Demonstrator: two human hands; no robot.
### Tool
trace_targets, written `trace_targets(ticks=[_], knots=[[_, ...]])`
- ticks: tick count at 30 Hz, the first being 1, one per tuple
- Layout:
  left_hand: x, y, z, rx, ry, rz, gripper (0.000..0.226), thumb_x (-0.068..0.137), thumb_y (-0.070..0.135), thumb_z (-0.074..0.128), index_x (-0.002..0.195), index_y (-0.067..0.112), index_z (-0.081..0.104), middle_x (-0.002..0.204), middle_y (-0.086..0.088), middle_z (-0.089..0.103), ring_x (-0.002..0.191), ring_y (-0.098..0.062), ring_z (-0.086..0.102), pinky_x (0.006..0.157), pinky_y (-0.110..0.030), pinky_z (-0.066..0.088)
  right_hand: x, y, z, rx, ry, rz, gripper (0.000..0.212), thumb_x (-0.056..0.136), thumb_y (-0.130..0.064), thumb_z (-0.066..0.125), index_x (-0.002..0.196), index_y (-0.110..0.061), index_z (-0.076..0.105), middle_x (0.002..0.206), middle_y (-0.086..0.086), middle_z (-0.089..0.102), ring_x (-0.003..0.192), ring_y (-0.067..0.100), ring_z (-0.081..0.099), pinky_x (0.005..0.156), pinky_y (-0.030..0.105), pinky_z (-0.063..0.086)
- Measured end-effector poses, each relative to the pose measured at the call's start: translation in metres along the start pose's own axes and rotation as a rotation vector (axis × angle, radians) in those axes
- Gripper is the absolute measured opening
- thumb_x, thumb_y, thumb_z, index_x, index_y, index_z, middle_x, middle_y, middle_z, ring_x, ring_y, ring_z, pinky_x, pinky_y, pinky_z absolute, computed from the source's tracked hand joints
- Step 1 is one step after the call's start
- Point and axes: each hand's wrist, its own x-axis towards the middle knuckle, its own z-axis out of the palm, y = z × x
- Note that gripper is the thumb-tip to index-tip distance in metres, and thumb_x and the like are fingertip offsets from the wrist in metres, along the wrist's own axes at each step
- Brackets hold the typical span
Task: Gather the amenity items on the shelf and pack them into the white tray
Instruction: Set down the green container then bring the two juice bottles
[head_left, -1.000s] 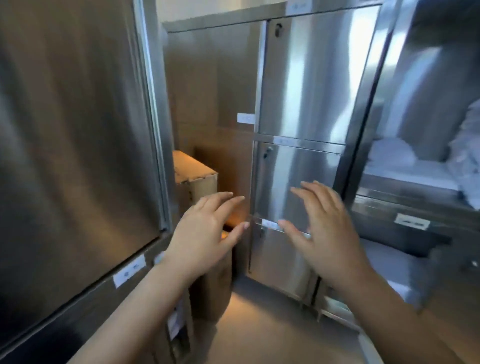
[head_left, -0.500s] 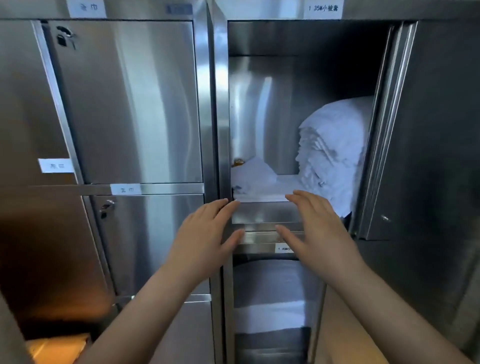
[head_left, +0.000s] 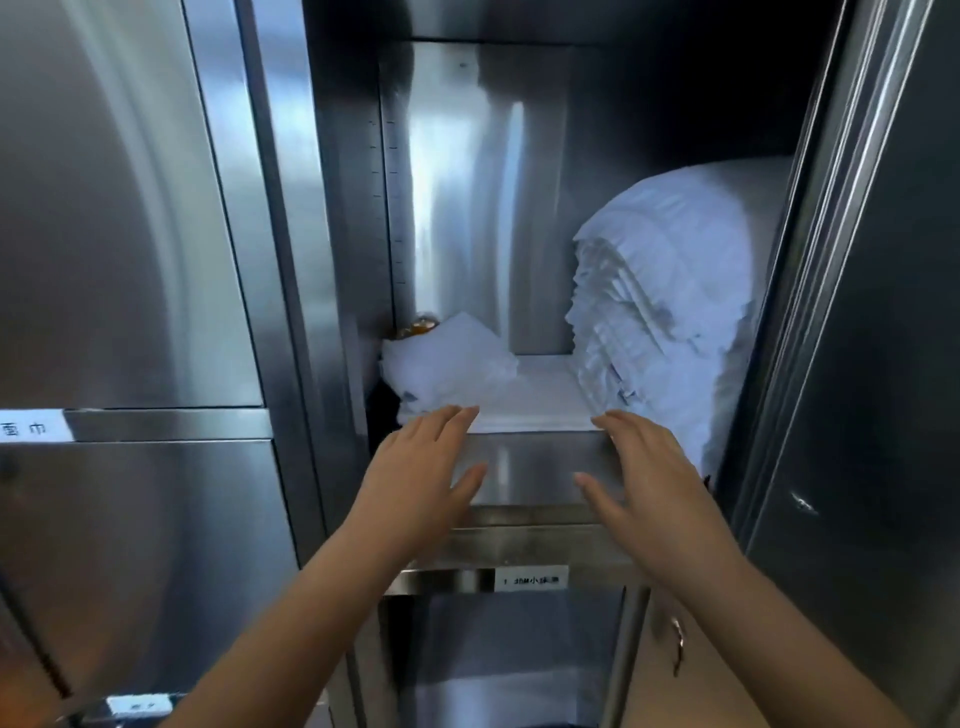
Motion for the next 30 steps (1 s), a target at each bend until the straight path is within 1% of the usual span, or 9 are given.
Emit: trace_targets(ticks=[3, 7, 10, 12, 16, 22, 25, 28, 30], knots=[[0.043, -0.006, 0.02, 0.006, 0.029, -0.07, 0.06, 0.094, 0.045, 0.042, 0.147, 0.025, 0.022, 0.151, 0.007, 0.029, 0.136, -0.012, 0.027, 0.108, -0.029, 0.024, 0.047, 0.03, 0.02, 0.038, -0.05, -0.033, 0.058, 0.092, -0.045, 0.051, 0.142, -0.022, 0.031, 0.147, -0.004, 0.031, 0.135, 0.01, 0.022, 0.11, 0.023, 0.019], [0.089, -0.015, 0.045, 0.031, 0.075, -0.138, 0.059, 0.095, 0.048, 0.038, 0.147, 0.027, 0.022, 0.15, 0.008, 0.029, 0.135, -0.012, 0.027, 0.107, -0.027, 0.024, 0.11, 0.06, 0.043, 0.056, -0.064, -0.099, 0.057, 0.091, -0.043, 0.052, 0.141, -0.021, 0.034, 0.147, -0.001, 0.034, 0.134, 0.014, 0.026, 0.107, 0.022, 0.019], [0.113, -0.028, 0.064, 0.049, 0.07, -0.195, 0.058, 0.095, 0.048, 0.038, 0.147, 0.028, 0.022, 0.15, 0.008, 0.028, 0.135, -0.012, 0.026, 0.108, -0.029, 0.023, 0.146, 0.073, 0.066, 0.084, -0.108, -0.118, 0.057, 0.091, -0.042, 0.053, 0.14, -0.02, 0.035, 0.146, 0.0, 0.034, 0.134, 0.016, 0.028, 0.107, 0.024, 0.021], [0.129, -0.041, 0.077, 0.063, 0.061, -0.244, 0.057, 0.095, 0.048, 0.038, 0.147, 0.028, 0.022, 0.15, 0.008, 0.029, 0.135, -0.013, 0.026, 0.108, -0.03, 0.024, 0.166, 0.077, 0.084, 0.124, -0.137, -0.13, 0.058, 0.091, -0.043, 0.052, 0.141, -0.022, 0.032, 0.147, -0.002, 0.032, 0.134, 0.014, 0.025, 0.105, 0.022, 0.022], [0.166, -0.07, 0.105, 0.112, 0.078, -0.341, 0.057, 0.095, 0.047, 0.038, 0.146, 0.026, 0.023, 0.149, 0.006, 0.03, 0.135, -0.015, 0.029, 0.108, -0.032, 0.027, 0.205, 0.082, 0.12, 0.171, -0.12, -0.174, 0.057, 0.091, -0.043, 0.054, 0.14, -0.025, 0.032, 0.146, -0.005, 0.035, 0.133, 0.012, 0.03, 0.102, 0.021, 0.025], [0.227, -0.118, 0.154, 0.138, 0.033, -0.439, 0.057, 0.095, 0.045, 0.037, 0.146, 0.022, 0.023, 0.15, 0.001, 0.03, 0.136, -0.018, 0.028, 0.109, -0.035, 0.025, 0.275, 0.081, 0.168, 0.168, -0.128, -0.184, 0.058, 0.091, -0.043, 0.053, 0.141, -0.022, 0.031, 0.146, -0.005, 0.034, 0.132, 0.013, 0.03, 0.106, 0.026, 0.029], [0.261, -0.143, 0.173, 0.107, 0.034, -0.489, 0.057, 0.095, 0.044, 0.04, 0.145, 0.02, 0.026, 0.148, -0.001, 0.034, 0.134, -0.02, 0.031, 0.11, -0.037, 0.026, 0.32, 0.084, 0.195, 0.198, -0.143, -0.174, 0.056, 0.092, -0.039, 0.054, 0.141, -0.021, 0.033, 0.145, -0.005, 0.035, 0.131, 0.013, 0.032, 0.103, 0.026, 0.032], [0.291, -0.165, 0.193, 0.066, 0.039, -0.537, 0.056, 0.093, 0.043, 0.043, 0.143, 0.02, 0.031, 0.144, -0.002, 0.039, 0.132, -0.021, 0.034, 0.109, -0.04, 0.03, 0.363, 0.088, 0.23, 0.267, -0.228, -0.114, 0.055, 0.093, -0.037, 0.054, 0.141, -0.019, 0.033, 0.145, -0.002, 0.034, 0.131, 0.014, 0.033, 0.1, 0.024, 0.032], [0.307, -0.177, 0.208, 0.047, 0.034, -0.56, 0.055, 0.093, 0.042, 0.043, 0.142, 0.019, 0.031, 0.143, -0.002, 0.04, 0.131, -0.02, 0.035, 0.109, -0.036, 0.028, 0.387, 0.091, 0.256, 0.293, -0.275, -0.094, 0.056, 0.093, -0.036, 0.055, 0.141, -0.018, 0.034, 0.146, -0.001, 0.034, 0.132, 0.014, 0.034, 0.101, 0.024, 0.031]])
